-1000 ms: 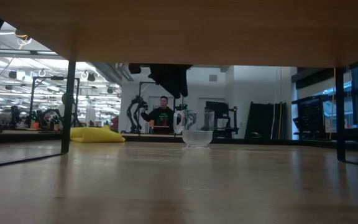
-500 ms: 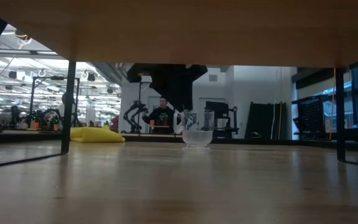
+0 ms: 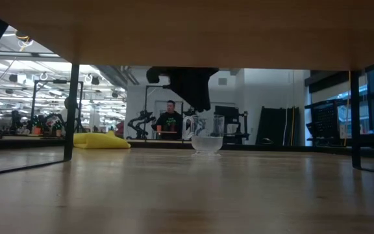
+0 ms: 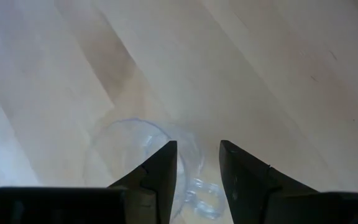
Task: Stack small to large cups/mugs on shelf
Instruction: Put the transparent mug on the shelf
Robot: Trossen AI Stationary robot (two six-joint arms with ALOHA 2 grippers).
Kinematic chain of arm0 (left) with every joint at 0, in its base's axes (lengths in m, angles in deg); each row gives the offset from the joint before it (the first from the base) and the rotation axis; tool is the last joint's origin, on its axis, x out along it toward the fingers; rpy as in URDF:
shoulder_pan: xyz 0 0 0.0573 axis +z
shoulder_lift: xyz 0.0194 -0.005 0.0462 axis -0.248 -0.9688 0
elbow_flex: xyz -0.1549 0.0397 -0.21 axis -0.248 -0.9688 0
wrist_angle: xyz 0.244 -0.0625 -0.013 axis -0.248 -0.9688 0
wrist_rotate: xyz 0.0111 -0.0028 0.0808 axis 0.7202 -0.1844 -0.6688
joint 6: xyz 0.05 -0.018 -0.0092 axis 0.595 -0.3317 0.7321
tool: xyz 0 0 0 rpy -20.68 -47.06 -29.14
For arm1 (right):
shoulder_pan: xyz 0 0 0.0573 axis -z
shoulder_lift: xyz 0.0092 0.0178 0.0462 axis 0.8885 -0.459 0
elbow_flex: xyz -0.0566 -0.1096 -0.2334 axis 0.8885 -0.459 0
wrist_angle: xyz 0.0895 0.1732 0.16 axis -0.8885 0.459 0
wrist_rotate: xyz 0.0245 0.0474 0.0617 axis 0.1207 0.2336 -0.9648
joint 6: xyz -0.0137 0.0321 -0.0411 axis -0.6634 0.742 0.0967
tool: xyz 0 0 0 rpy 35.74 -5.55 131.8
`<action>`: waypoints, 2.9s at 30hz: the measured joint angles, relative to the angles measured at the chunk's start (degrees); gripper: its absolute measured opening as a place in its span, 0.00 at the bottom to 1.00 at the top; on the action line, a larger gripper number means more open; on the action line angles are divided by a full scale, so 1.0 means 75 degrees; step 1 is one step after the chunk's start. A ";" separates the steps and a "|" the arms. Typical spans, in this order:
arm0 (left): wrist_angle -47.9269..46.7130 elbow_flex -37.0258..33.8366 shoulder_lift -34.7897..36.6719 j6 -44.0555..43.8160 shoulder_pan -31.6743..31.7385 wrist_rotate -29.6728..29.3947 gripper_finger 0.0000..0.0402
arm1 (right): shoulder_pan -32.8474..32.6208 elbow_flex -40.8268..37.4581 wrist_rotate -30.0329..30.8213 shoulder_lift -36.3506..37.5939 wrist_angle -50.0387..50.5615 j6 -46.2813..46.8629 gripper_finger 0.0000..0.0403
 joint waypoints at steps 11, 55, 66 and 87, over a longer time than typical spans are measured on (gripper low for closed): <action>-0.0044 0.0275 0.0003 0.0075 0.0335 0.0197 0.28 | 0.0000 0.0000 0.0000 0.0000 0.0000 -0.0066 0.71; -0.0769 0.0272 0.0006 0.3155 0.0898 -0.0009 0.28 | 0.0000 0.0000 -0.0220 0.0003 0.0000 -0.0620 0.71; -0.0748 -0.0003 0.0006 0.3200 0.0916 0.0233 0.28 | -0.0003 0.0000 -0.0872 0.0003 -0.0003 -0.0431 0.71; 0.0131 -0.0635 0.0006 0.2666 0.0652 -0.0814 0.28 | -0.0003 -0.0003 -0.1046 0.0003 0.0000 -0.0457 0.71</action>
